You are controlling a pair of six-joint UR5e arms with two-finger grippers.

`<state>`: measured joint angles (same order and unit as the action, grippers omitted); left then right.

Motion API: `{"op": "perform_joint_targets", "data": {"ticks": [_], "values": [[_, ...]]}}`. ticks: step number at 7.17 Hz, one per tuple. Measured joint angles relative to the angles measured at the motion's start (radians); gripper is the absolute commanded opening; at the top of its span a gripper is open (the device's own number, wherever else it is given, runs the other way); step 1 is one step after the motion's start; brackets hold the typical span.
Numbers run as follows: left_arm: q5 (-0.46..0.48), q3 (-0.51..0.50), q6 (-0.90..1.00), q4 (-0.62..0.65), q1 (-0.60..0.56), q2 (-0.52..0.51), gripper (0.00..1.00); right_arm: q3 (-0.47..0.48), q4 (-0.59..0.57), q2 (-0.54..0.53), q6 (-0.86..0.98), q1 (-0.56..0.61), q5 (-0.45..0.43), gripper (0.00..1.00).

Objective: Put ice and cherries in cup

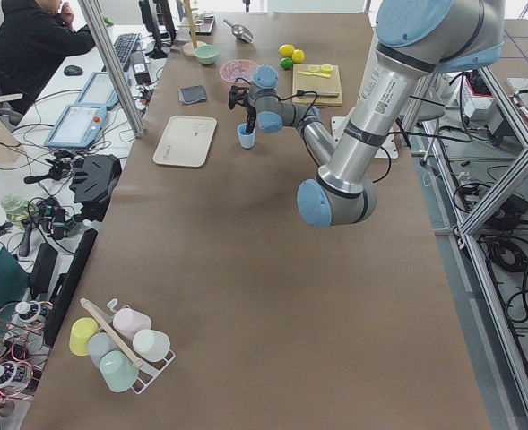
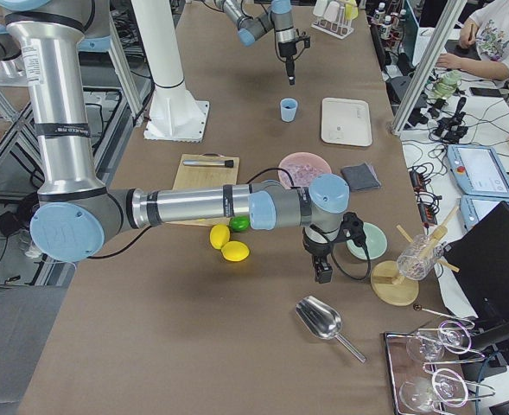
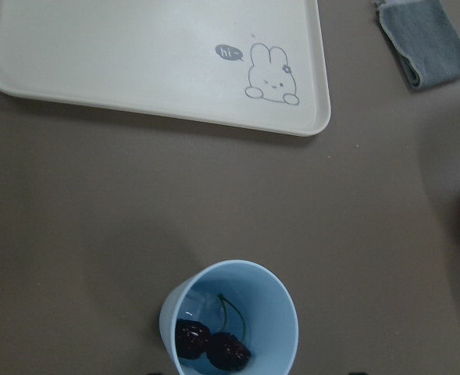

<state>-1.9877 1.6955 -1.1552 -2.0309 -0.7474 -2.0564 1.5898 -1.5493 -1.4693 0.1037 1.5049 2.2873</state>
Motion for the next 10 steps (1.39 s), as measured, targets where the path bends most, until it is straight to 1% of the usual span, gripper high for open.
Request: {"op": "perform_joint_targets", "data": {"ticks": [2, 3, 4, 5, 6, 7, 8, 10], "values": [[-0.258, -0.078, 0.417, 0.128, -0.349, 0.122, 0.98, 0.001, -0.001, 0.007, -0.002, -0.001, 0.0, 0.99], [-0.359, -0.12, 0.642, 0.237, -0.523, 0.156, 0.98, 0.0, 0.0, 0.01, -0.003, -0.001, -0.001, 0.99], [-0.424, -0.134, 0.814, 0.342, -0.653, 0.197, 0.98, 0.001, 0.0, 0.011, -0.003, -0.001, 0.002, 0.99], [-0.453, -0.125, 0.927, 0.405, -0.736, 0.254, 0.98, 0.003, -0.001, 0.011, -0.004, -0.002, 0.011, 0.99], [-0.476, -0.109, 1.008, 0.434, -0.786, 0.314, 0.98, 0.005, 0.0, 0.011, -0.005, -0.003, 0.018, 0.99], [-0.502, -0.087, 1.054, 0.446, -0.812, 0.367, 0.98, 0.006, -0.001, 0.018, -0.005, -0.005, 0.021, 0.99], [-0.507, -0.062, 1.073, 0.459, -0.828, 0.394, 0.98, 0.002, -0.003, 0.029, -0.005, -0.006, 0.021, 0.99], [-0.429, -0.039, 1.082, 0.503, -0.841, 0.387, 0.98, -0.006, -0.007, 0.031, -0.006, -0.006, 0.02, 0.99]]}}
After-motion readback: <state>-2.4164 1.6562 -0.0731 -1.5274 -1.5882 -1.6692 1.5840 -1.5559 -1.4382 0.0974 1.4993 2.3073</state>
